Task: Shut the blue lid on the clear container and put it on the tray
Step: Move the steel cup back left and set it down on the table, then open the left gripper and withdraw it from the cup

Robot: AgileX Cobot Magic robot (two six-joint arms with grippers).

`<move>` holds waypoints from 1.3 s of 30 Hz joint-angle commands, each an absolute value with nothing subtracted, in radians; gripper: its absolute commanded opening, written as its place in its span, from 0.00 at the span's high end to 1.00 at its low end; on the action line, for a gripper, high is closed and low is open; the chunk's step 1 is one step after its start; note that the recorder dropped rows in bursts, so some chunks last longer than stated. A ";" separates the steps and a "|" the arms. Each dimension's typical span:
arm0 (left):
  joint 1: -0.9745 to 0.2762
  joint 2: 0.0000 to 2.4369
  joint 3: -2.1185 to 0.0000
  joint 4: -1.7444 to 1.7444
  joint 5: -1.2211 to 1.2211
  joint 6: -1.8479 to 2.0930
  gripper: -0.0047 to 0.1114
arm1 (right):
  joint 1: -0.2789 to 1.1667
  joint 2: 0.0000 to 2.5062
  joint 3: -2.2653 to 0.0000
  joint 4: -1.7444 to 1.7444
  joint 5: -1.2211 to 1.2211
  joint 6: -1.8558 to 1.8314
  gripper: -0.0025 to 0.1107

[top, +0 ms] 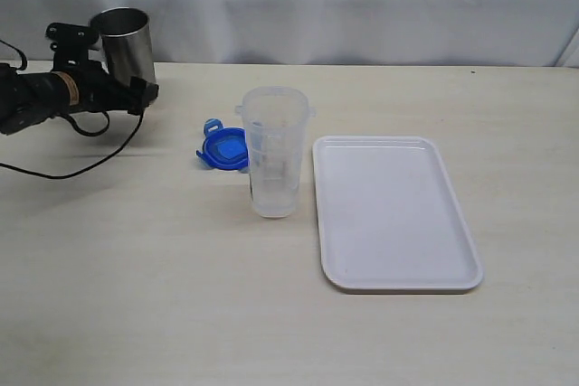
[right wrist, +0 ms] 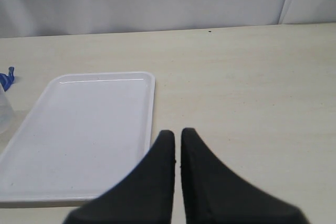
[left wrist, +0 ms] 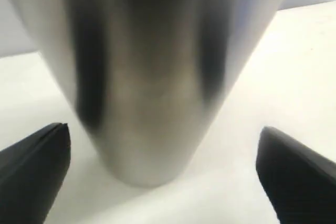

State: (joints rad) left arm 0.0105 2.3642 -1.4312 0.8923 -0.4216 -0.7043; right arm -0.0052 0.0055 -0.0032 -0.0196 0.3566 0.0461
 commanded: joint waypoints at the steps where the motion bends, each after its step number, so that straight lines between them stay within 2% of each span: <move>1: 0.023 2.353 -1.388 0.894 -0.452 -0.711 0.19 | -0.010 0.000 0.000 -0.016 0.344 0.046 0.94; 6: 0.052 2.319 -1.304 0.852 -0.511 -0.699 0.19 | -0.010 0.000 0.000 -0.016 0.344 0.046 0.94; 15: 0.097 2.101 -1.068 0.822 -0.568 -0.642 0.19 | -0.010 0.000 0.000 -0.016 0.344 0.046 0.94; 19: 0.097 1.899 -0.908 0.791 -0.577 -0.625 0.19 | -0.010 0.000 0.000 -0.016 0.344 0.046 0.94; 24: 0.097 1.499 -0.692 0.796 -0.551 -0.658 0.19 | -0.010 0.000 0.000 -0.016 0.344 0.046 0.94; 29: 0.097 1.096 -0.567 0.820 -0.549 -0.770 0.19 | -0.010 0.000 0.000 -0.016 0.344 0.046 0.94; 35: 0.097 0.906 -0.531 1.072 -0.600 -0.995 0.19 | -0.010 0.000 0.000 -0.016 0.344 0.046 0.94; 39: 0.097 0.881 -0.531 1.301 -0.766 -1.136 0.19 | -0.010 0.000 0.000 -0.016 0.344 0.046 0.94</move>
